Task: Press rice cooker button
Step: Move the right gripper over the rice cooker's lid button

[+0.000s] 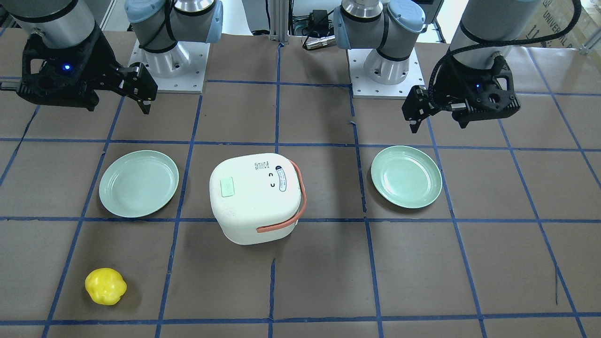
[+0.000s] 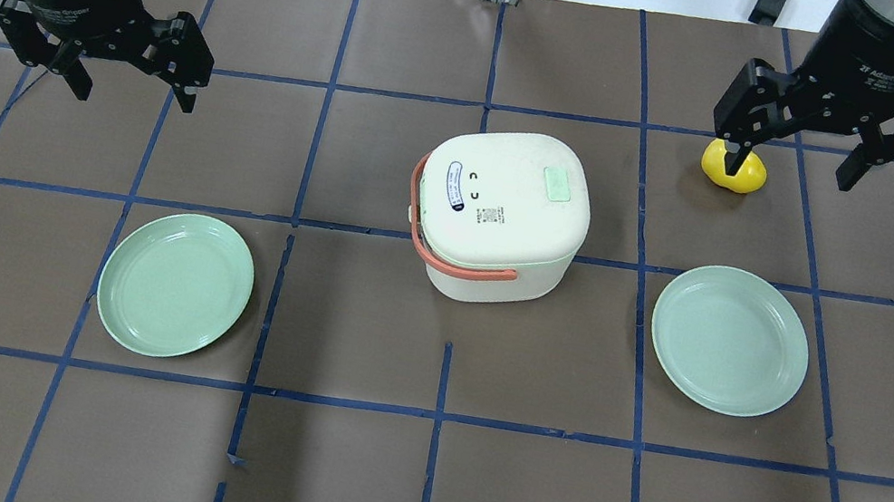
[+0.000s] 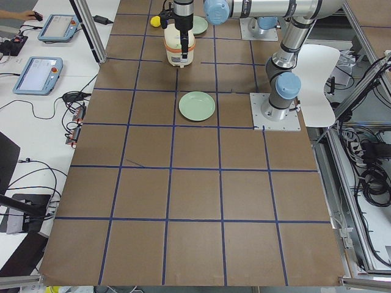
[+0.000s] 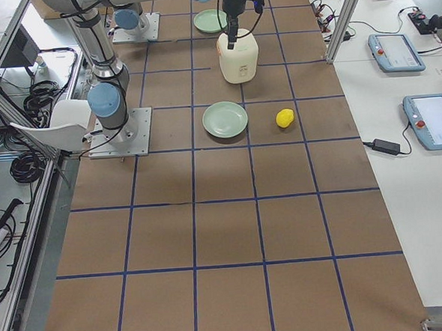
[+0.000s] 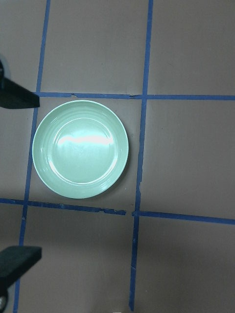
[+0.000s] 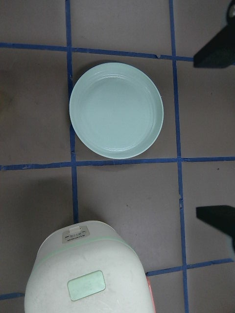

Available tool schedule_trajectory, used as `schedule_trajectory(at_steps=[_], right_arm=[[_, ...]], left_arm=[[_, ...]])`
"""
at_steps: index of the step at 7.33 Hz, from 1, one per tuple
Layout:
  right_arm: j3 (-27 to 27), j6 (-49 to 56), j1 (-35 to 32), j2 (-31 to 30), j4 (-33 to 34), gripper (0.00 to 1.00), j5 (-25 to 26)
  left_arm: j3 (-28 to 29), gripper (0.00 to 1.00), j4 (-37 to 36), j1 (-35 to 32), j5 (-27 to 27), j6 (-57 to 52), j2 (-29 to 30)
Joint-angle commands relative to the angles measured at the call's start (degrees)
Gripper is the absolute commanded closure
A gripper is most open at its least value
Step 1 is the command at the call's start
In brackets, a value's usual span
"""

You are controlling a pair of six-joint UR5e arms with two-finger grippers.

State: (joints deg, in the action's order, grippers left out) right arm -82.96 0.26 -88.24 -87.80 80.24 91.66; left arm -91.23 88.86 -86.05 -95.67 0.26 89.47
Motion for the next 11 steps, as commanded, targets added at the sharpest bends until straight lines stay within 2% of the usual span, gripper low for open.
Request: schedule_trajectory(at_steps=[1,2,3,4,5,6,7,8,11], right_arm=[[0.26,0.26,-0.18,-0.09,0.36,0.0,0.01],[1.13,-0.26,-0.96,0.25,3.32,0.0,-1.2],[0.18,-2.0,-3.15,1.13,7.87,0.01,-6.09],[0.52,-5.67,-5.43,3.22,10.61,0.17,-6.57],[0.78,-8.32,-8.5,4.81,10.82,0.51,-7.71],[0.44,-8.87,-10.18,6.83,10.99,0.72,-9.46],[0.87,-8.7,-10.2,8.85,10.99,0.85,-9.57],[0.18,-8.79,-10.55,9.83,12.82,0.89,-9.65],[-0.96,-8.52,-10.73,13.0,14.16,0.89,-9.57]], left_arm=[[0.0,0.0,0.0,0.0,-0.04,0.0,0.0],[0.0,0.0,0.0,0.0,-0.04,0.0,0.0],[0.0,0.0,0.09,0.0,-0.04,0.0,0.0],[0.0,0.0,0.0,0.0,-0.04,0.0,0.0],[0.0,0.0,0.0,0.0,0.05,0.0,0.0],[0.0,0.0,0.09,0.0,-0.04,0.0,0.0],[0.0,0.0,0.0,0.0,-0.04,0.0,0.0],[0.0,0.0,0.0,0.0,-0.04,0.0,0.0],[0.0,0.0,0.0,0.0,-0.04,0.0,0.0]])
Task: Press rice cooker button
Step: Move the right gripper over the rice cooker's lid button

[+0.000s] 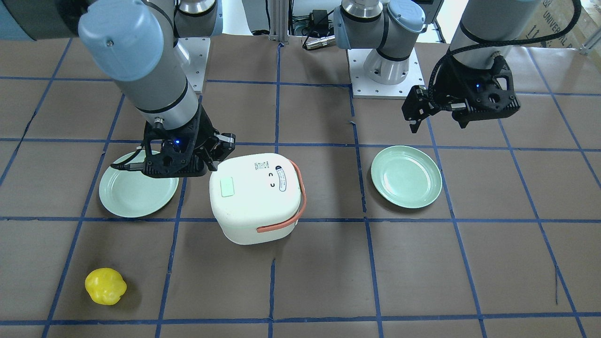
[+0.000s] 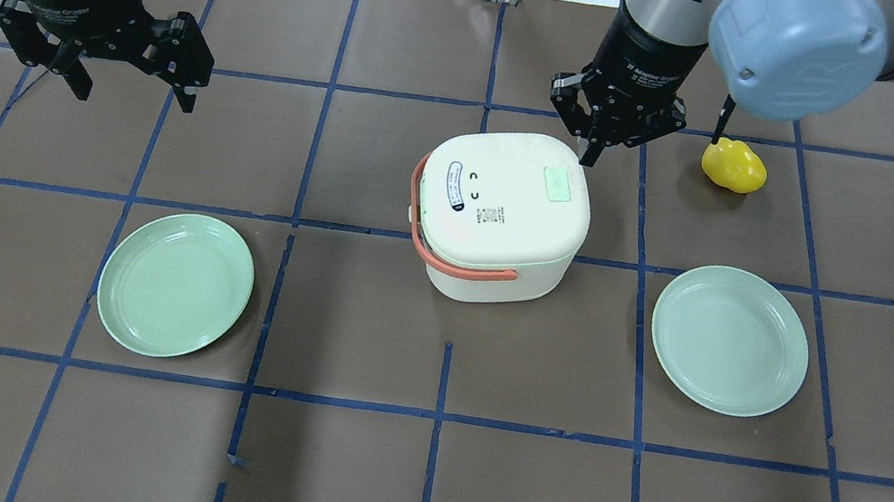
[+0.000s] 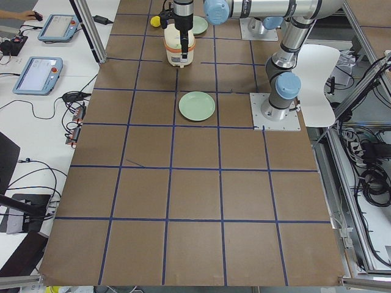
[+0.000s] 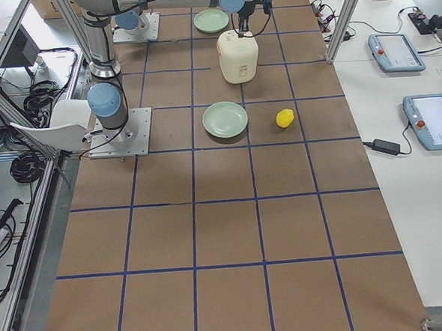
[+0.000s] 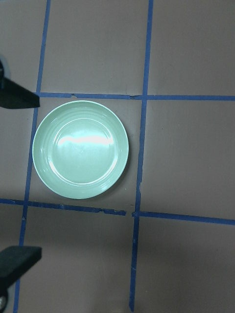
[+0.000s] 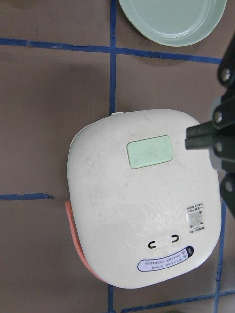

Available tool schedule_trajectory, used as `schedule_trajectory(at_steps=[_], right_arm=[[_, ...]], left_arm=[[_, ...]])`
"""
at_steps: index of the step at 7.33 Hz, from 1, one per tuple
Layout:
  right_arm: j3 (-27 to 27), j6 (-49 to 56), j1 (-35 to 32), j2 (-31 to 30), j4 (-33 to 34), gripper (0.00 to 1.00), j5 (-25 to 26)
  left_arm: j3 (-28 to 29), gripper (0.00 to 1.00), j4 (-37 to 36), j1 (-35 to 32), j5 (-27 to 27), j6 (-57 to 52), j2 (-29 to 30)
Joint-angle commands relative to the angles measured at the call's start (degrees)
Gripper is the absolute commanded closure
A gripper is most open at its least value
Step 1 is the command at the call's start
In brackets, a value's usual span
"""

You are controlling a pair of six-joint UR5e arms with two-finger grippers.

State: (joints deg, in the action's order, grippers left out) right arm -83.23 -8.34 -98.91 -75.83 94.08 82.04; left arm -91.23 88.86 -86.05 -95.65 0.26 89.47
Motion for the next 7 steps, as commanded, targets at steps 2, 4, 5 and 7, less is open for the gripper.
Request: schedule_trajectory(at_steps=[2,4,5,7], right_arm=[[-1.23,0.08,-0.06,1.39,0.49,0.89,0.05],[-1.15,-0.09,-0.14,2.7,3.11,0.89,-0.04],[-1.15,-0.09,-0.15,2.88,3.22,0.89,-0.3],[-1.15,-0.01,-0.15,3.32,3.83,0.88,-1.09]], left_arm=[[0.0,0.0,0.0,0.0,-0.06,0.0,0.0],[0.0,0.0,0.0,0.0,-0.06,0.0,0.0],[0.0,0.0,0.0,0.0,-0.06,0.0,0.0],[0.0,0.0,0.0,0.0,0.03,0.0,0.0]])
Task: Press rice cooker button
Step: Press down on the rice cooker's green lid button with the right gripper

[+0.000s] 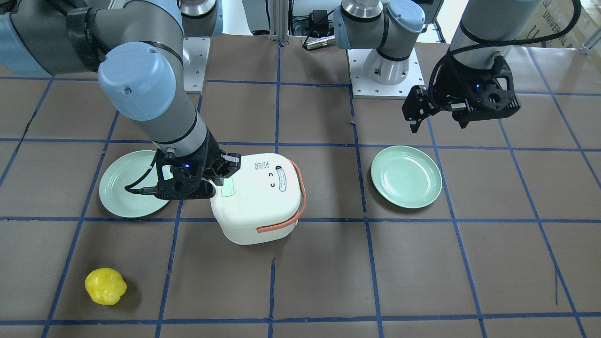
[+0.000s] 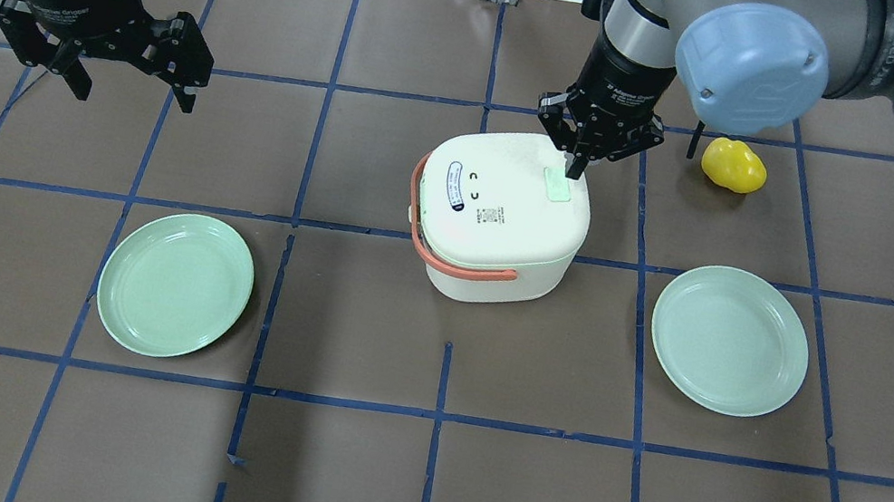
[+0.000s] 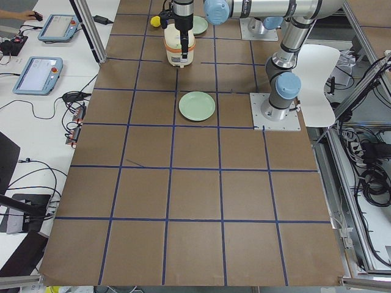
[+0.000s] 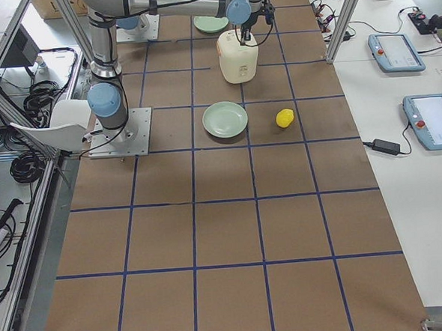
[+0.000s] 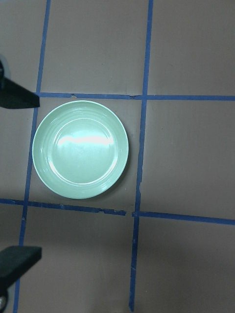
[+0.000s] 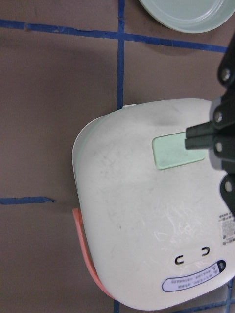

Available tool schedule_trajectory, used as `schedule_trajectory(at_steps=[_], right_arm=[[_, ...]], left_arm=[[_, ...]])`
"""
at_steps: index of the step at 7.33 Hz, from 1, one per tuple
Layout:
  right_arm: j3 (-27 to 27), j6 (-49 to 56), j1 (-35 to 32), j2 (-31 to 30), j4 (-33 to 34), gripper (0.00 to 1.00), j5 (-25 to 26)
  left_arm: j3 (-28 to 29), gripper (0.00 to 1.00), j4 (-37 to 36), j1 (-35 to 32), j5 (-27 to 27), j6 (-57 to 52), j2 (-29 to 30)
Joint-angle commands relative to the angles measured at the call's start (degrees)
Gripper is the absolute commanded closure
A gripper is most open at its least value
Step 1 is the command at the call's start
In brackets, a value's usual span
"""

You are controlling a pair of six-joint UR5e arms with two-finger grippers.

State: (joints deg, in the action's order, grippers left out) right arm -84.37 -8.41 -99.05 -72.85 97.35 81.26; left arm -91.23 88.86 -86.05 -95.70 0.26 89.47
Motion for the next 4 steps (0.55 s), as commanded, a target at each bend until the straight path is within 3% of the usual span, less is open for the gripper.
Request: schedule_trajectory(at_steps=[1,4], right_arm=[[0.0,0.07,-0.01,0.78,0.91,0.88,-0.31],[0.0,0.15,-0.01,1.04,1.35,0.88,-0.4]], left_arm=[[0.0,0.0,0.0,0.0,-0.02,0.0,0.0],[0.0,0.0,0.0,0.0,-0.02,0.0,0.0]])
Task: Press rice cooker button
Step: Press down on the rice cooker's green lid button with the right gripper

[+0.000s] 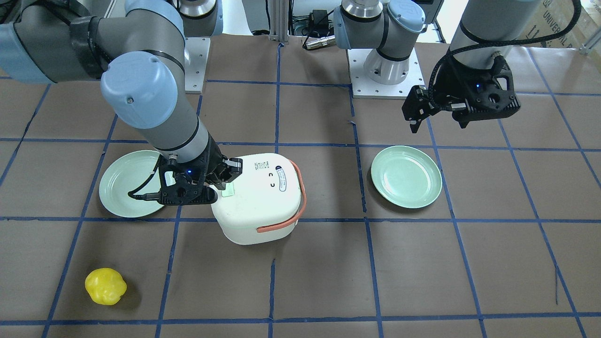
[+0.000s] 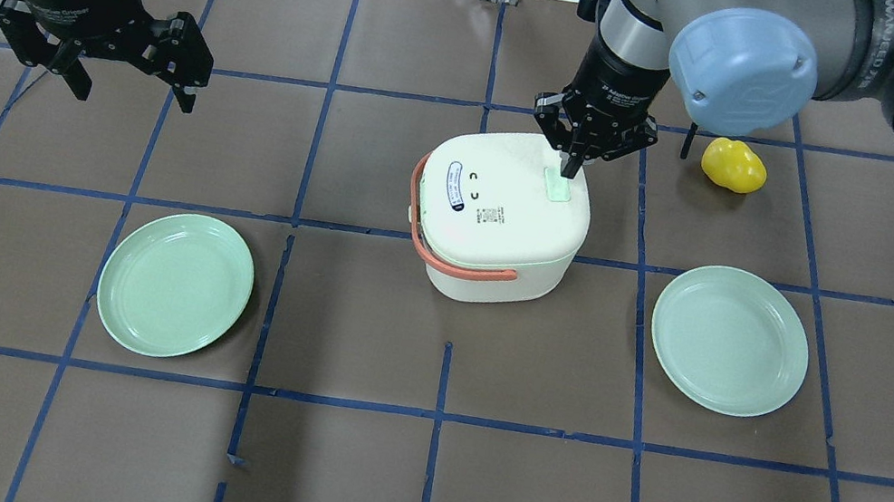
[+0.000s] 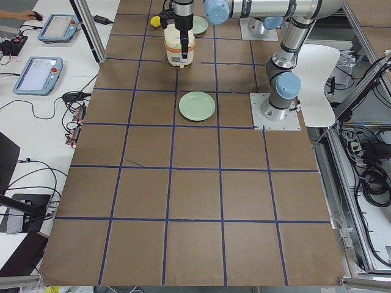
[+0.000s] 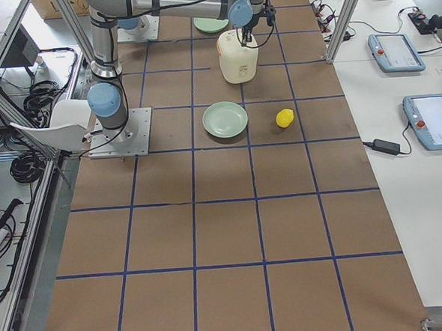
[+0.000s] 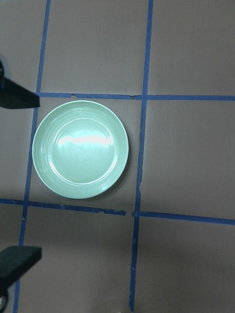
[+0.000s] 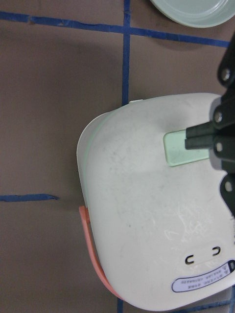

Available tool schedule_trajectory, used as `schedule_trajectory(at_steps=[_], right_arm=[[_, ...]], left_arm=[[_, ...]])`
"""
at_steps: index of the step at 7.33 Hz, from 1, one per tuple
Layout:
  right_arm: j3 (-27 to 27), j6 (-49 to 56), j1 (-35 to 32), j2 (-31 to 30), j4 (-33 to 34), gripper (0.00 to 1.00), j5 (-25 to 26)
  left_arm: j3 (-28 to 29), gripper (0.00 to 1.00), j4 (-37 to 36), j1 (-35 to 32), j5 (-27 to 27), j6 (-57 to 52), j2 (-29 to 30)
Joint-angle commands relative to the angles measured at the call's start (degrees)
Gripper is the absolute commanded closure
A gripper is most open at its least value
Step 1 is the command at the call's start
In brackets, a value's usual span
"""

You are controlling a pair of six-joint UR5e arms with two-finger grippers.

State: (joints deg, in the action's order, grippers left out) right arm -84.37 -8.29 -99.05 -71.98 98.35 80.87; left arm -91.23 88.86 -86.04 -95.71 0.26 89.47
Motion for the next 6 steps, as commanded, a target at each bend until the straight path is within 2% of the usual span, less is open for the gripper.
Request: schedule_trajectory(at_steps=[1,6], right_arm=[[0.0,0.03,0.0,1.04,1.66,0.87,0.07],[-0.26,-0.06,0.0,1.4,2.11,0.87,-0.01]], left_arm=[[0.0,0.0,0.0,0.0,0.0,0.0,0.0],[0.0,0.0,0.0,0.0,0.08,0.0,0.0]])
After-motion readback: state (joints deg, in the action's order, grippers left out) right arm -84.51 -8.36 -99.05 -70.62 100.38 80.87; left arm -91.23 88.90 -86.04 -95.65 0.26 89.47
